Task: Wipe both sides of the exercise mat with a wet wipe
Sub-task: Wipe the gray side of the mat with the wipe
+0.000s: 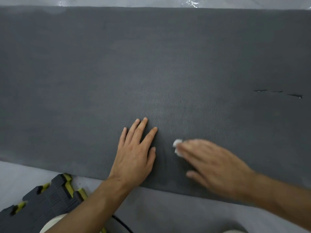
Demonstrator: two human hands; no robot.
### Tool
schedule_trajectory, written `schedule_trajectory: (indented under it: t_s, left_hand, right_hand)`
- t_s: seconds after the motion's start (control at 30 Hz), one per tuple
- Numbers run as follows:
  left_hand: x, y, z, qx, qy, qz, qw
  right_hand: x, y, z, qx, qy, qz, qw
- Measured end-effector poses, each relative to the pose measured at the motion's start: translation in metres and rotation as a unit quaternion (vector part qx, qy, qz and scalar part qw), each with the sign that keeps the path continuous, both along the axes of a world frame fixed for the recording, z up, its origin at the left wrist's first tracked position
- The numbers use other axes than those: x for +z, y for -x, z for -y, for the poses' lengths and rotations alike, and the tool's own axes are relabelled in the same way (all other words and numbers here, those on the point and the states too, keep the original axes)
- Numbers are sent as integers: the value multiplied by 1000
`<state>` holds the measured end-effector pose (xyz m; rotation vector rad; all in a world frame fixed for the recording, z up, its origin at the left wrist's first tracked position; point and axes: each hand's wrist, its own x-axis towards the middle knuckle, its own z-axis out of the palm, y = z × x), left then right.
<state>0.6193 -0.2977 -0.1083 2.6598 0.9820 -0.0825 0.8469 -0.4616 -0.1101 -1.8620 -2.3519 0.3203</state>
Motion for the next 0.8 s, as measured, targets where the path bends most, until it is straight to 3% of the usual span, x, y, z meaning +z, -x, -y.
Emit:
schedule_trajectory:
  t_s: [0.13,0.23,0.37,0.47,0.57,0.67,0.8]
  left_hand:
    - [-1,-5,2,4,4,-12,1000]
    - [-4,-12,6,13,2,-11,1000]
    - [-8,-21,11,22,-10,-14,1000]
    - [-10,-25,12,22,-15,-25,999]
    - [-8,-32,8,2,-23,-34,999]
    - [-6,-49,3,-33,-17,-42,998]
    - [-6,-73,7,-29,-9,-54,998]
  right_hand:
    - [2,-69,-24,-202,-6,39,979]
    - [6,-100,-25,-272,-24,32,961]
    - [-2,-82,-4,-211,-11,-24,977]
    - [-10,-49,28,-93,-9,-24,995]
    - [-12,-30,58,-39,-6,-4,999]
    - [-13,-42,73,-70,-13,24,997]
    - [-9,-89,90,-248,-30,60,966]
